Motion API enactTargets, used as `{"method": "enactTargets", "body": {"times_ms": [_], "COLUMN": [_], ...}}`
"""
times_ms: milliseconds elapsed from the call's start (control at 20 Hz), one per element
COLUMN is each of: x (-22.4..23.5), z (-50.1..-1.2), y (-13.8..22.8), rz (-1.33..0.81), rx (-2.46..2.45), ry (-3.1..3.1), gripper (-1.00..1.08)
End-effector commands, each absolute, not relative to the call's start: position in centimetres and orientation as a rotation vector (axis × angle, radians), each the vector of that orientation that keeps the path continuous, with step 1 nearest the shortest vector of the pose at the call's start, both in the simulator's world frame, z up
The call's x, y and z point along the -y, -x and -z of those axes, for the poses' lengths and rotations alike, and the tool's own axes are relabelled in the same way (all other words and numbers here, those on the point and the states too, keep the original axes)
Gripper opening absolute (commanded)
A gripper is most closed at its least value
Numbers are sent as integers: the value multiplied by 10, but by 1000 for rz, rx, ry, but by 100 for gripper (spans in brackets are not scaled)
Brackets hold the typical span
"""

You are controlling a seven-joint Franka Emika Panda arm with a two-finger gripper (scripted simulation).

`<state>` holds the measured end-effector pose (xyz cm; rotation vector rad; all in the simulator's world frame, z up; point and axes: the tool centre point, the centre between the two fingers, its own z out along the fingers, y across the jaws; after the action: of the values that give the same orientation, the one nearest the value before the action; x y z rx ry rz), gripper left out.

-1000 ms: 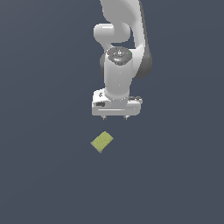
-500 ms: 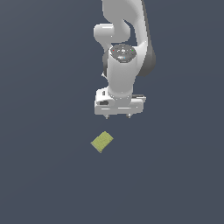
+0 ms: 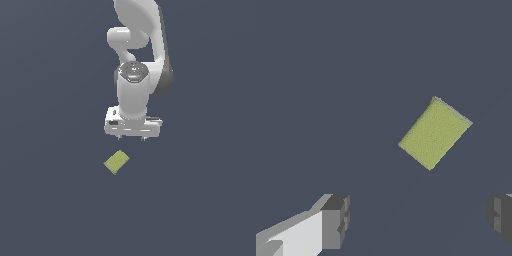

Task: Pick up the object and move it to a goal position.

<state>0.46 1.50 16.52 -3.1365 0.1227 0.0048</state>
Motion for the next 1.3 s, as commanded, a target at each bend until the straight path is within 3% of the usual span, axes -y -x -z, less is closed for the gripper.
{"method": "enactTargets", "body": {"times_ms": [0,700,1250], "x": [-9,36,53], "z": [-156,-85,-61], "y": [-9,-31,-36], "rz": [-6,-6,0], "rx": [-219,-899,-1122], "ry": [3129,3004,2934], "gripper": [100,100,100]}}
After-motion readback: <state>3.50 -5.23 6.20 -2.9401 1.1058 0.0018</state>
